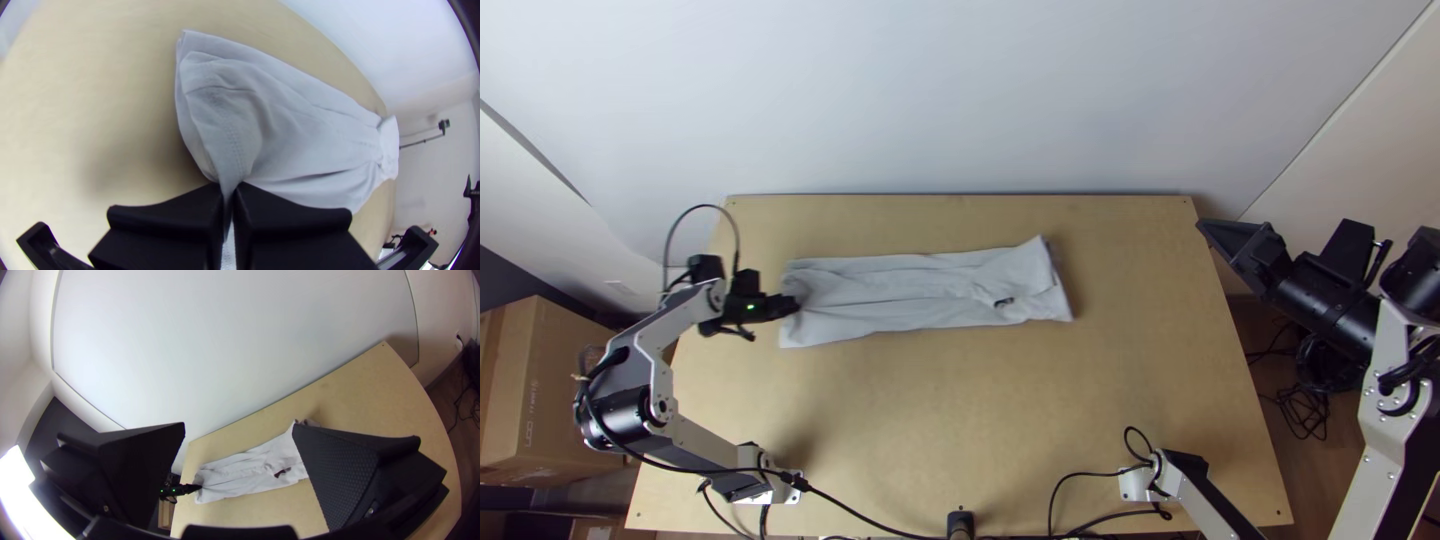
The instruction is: Fold the t-shirt
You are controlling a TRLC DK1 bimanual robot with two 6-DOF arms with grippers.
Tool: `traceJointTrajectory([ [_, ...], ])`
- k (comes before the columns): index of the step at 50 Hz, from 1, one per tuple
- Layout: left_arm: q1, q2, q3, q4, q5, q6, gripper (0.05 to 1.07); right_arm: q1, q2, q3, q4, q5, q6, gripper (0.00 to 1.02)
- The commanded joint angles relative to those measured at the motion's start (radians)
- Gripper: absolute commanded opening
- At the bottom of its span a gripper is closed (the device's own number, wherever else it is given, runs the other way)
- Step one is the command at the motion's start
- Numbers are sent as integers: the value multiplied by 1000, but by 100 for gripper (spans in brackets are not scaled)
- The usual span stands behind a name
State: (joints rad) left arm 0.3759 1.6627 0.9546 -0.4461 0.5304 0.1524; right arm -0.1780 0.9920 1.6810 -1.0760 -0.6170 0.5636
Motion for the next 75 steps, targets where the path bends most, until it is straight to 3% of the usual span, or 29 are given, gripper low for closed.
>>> traceJointTrajectory([
  [1,132,-7,29,-68,3,138,8,9,-19,-17,5,0,-21,99],
  [6,253,12,87,-134,3,228,8,8,-16,-30,11,13,-41,99],
  [19,528,89,297,-304,2,424,8,8,-4,-67,18,115,-128,99],
  [31,532,-17,374,-384,-156,441,8,8,-18,-112,19,129,-149,99],
  [43,290,-231,355,-437,-371,420,8,9,-33,-133,18,129,-146,99],
  [52,-2,-310,352,-470,-586,305,8,8,-42,-136,19,129,-146,99],
  [67,-500,-244,463,-551,-891,81,8,-2,-92,-172,18,140,-148,99],
  [75,-669,-127,564,-602,-955,-1,8,-3,-121,-204,18,143,-148,99],
])
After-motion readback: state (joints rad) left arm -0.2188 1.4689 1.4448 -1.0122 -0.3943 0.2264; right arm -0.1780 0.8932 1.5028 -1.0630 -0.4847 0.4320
